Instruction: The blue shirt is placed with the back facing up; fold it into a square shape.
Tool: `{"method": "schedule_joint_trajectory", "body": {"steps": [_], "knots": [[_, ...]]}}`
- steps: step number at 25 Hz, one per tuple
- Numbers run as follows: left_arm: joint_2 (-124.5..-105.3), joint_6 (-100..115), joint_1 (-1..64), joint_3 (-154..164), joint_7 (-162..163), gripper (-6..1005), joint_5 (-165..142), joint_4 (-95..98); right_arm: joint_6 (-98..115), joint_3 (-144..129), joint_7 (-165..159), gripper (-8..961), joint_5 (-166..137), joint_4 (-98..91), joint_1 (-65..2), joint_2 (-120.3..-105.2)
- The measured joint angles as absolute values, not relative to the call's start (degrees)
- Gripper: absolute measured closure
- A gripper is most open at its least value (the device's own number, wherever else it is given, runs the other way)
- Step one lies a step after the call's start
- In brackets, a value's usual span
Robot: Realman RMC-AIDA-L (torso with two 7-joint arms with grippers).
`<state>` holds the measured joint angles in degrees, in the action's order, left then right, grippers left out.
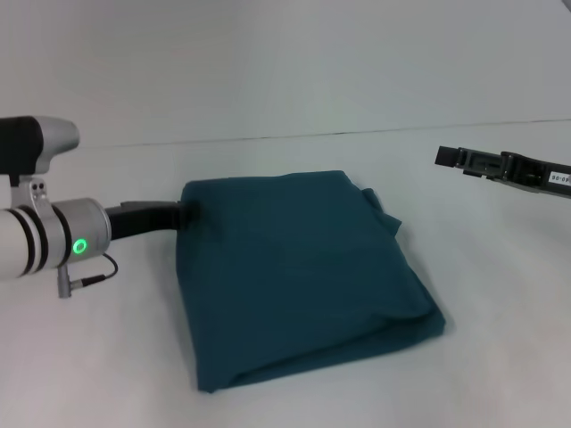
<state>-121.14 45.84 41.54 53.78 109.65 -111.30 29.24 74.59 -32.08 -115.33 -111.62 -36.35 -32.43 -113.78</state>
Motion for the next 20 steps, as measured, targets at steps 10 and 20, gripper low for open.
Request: {"method": "schedule_joint_trajectory", "body": {"steps": [10, 20], "knots": [[-119.84, 43.7, 44.0, 53.7, 109.5, 925, -114.1, 31.3, 74.6, -32.1, -115.1, 33, -111.6, -36.4, -32.1, -115.00], [-119.09, 42.3, 45.6, 53.5, 109.5, 909, -115.8, 31.5, 74.0, -32.4, -115.0, 33, -111.6, -35.9, -32.0, -115.31]]}}
